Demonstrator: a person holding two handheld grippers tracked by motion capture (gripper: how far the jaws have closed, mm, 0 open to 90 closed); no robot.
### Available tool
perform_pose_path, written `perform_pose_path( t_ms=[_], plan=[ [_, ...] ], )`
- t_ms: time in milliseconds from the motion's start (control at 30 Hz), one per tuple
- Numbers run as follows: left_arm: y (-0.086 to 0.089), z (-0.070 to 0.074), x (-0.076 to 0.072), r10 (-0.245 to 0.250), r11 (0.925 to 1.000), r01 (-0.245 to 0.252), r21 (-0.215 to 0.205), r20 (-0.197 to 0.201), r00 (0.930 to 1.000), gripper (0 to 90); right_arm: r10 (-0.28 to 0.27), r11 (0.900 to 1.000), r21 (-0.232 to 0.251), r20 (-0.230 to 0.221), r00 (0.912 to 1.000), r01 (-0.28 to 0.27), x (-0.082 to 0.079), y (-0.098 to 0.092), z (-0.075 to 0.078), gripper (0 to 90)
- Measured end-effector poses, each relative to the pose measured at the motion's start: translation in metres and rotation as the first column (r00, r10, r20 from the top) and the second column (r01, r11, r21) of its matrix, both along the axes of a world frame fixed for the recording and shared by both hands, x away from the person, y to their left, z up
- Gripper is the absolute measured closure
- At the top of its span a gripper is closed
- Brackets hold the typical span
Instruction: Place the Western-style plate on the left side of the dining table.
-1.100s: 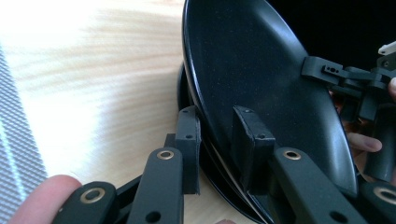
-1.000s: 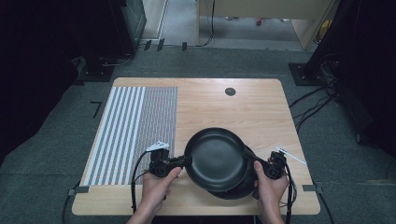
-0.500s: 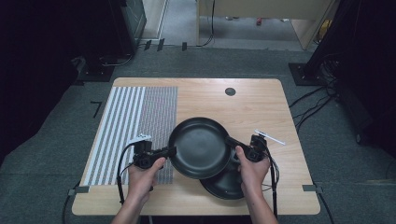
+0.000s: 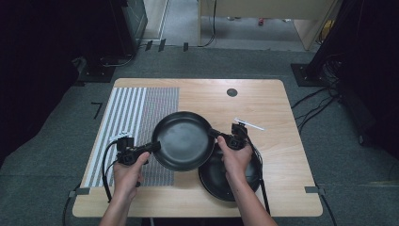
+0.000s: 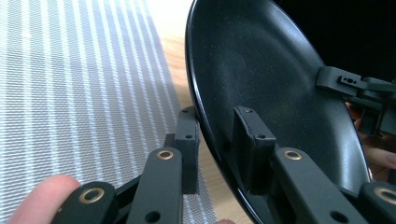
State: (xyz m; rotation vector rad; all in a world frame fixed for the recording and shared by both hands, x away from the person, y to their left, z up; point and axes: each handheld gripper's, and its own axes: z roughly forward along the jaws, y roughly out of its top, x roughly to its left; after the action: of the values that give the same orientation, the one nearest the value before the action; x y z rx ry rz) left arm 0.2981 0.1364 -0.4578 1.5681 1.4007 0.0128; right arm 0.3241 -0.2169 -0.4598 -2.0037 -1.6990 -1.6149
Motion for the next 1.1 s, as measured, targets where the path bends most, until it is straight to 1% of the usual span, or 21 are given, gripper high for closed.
perform_pose_path(
  t_ms=[33, 67, 300, 367, 433, 467, 500, 633, 767, 900, 1000, 1033, 1100],
  plan=[
    [0.002, 0.000, 0.001, 0.005, 1.0000, -0.005, 0.001, 0.001, 1.0000, 72.9, 0.008, 1.000, 0.002, 0.000, 1.0000, -0.008, 0.005, 0.007, 0.001, 85.3],
    [0.006, 0.000, 0.001, 0.013, 0.9999, -0.013, 0.000, 0.002, 0.9999, 72.9, 0.008, 1.000, 0.002, 0.000, 1.0000, -0.008, 0.005, 0.007, 0.001, 85.3],
    [0.027, -0.002, 0.007, 0.073, 0.9974, -0.073, -0.004, -0.004, 0.9974, 72.9, 0.036, 0.999, 0.000, -0.012, 0.9993, -0.036, 0.023, 0.033, 0.000, 85.3],
    [0.033, -0.003, 0.009, 0.081, 0.9967, -0.081, 0.004, -0.008, 0.9967, 73.0, 0.045, 0.999, 0.003, -0.014, 0.9989, -0.045, 0.028, 0.039, -0.002, 85.2],
    [0.039, -0.005, 0.010, 0.092, 0.9957, -0.092, 0.009, -0.015, 0.9957, 72.9, 0.062, 0.998, 0.009, -0.033, 0.9975, -0.062, 0.035, 0.046, -0.006, 85.1],
    [0.041, -0.006, 0.011, 0.097, 0.9952, -0.097, 0.011, -0.017, 0.9952, 72.9, 0.071, 0.997, 0.008, -0.043, 0.9965, -0.071, 0.040, 0.052, -0.008, 85.0],
    [0.044, -0.007, 0.012, 0.102, 0.9947, -0.102, 0.015, -0.020, 0.9945, 72.9, 0.071, 0.997, 0.008, -0.043, 0.9965, -0.071, 0.040, 0.052, -0.008, 85.0],
    [0.054, -0.013, 0.016, 0.127, 0.9917, -0.127, 0.020, -0.033, 0.9913, 72.9, 0.086, 0.996, -0.003, -0.055, 0.9948, -0.086, 0.051, 0.065, -0.014, 84.8],
    [0.065, -0.019, 0.020, 0.155, 0.9878, -0.154, 0.022, -0.046, 0.9869, 72.8, 0.102, 0.995, -0.016, -0.069, 0.9924, -0.103, 0.061, 0.079, -0.018, 84.7],
    [0.079, -0.028, 0.024, 0.194, 0.9808, -0.193, 0.030, -0.065, 0.9788, 72.7, 0.126, 0.992, -0.017, -0.103, 0.9867, -0.128, 0.073, 0.095, -0.025, 84.7],
    [0.087, -0.033, 0.028, 0.213, 0.9768, -0.211, 0.039, -0.080, 0.9737, 72.7, 0.138, 0.990, -0.017, -0.135, 0.9811, -0.142, 0.083, 0.108, -0.034, 84.4],
    [0.090, -0.035, 0.029, 0.224, 0.9745, -0.221, 0.039, -0.085, 0.9710, 72.7, 0.140, 0.989, -0.019, -0.136, 0.9808, -0.144, 0.085, 0.110, -0.036, 84.3],
    [0.094, -0.038, 0.030, 0.238, 0.9711, -0.236, 0.038, -0.090, 0.9670, 72.8, 0.145, 0.989, -0.018, -0.153, 0.9775, -0.150, 0.089, 0.116, -0.039, 84.3]
  ],
)
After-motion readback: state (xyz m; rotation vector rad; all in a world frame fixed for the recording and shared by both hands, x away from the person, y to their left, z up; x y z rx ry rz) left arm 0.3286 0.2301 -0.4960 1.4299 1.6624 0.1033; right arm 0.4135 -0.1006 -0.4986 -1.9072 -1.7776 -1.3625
